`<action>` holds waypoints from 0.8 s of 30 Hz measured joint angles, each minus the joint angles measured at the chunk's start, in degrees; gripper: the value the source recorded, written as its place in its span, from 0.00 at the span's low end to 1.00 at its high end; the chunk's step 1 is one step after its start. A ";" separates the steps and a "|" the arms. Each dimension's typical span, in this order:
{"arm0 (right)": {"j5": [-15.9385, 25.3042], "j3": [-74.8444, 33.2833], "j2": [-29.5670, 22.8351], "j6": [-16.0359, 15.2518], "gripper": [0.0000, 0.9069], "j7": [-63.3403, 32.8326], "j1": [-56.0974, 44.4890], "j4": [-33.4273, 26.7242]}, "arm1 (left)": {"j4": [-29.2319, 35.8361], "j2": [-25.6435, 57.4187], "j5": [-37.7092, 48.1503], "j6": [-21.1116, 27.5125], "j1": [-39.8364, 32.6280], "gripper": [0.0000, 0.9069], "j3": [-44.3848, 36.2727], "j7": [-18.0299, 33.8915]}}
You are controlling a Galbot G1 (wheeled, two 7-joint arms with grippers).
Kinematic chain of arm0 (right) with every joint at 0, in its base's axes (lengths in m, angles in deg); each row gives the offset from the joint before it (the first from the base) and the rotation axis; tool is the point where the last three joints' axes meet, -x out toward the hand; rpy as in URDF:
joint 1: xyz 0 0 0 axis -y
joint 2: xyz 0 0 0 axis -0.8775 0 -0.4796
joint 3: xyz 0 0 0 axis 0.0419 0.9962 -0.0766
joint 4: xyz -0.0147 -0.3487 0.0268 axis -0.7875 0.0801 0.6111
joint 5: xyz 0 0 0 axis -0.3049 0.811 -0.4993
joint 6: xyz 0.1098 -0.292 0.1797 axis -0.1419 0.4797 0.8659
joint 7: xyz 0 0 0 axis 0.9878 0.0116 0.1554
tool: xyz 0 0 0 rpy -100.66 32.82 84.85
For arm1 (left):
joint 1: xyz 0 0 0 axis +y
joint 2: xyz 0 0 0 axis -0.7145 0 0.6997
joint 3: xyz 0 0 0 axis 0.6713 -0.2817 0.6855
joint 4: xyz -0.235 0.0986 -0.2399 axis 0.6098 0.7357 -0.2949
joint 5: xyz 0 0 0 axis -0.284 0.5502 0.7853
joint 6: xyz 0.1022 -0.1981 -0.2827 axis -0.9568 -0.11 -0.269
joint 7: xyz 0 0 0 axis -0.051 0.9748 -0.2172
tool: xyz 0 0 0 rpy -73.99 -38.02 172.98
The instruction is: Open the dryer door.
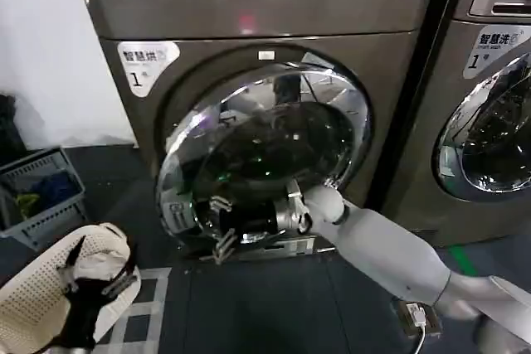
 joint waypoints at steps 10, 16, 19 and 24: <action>-3.06 1.44 5.34 1.78 1.00 5.59 0.88 3.83 | -0.82 6.35 0.13 0.34 -3.49 1.00 -3.33 0.00; -4.72 2.25 9.08 1.81 1.00 8.47 1.02 5.92 | -0.52 9.09 -0.01 0.17 -3.99 1.00 -5.61 -0.09; -5.37 2.74 11.01 1.84 1.00 9.74 1.00 7.28 | -0.06 10.35 -0.30 0.02 -4.29 1.00 -6.80 -0.12; -6.32 3.21 14.25 1.88 1.00 11.48 1.09 9.53 | 0.94 12.77 -0.83 -0.30 -4.97 1.00 -8.85 -0.26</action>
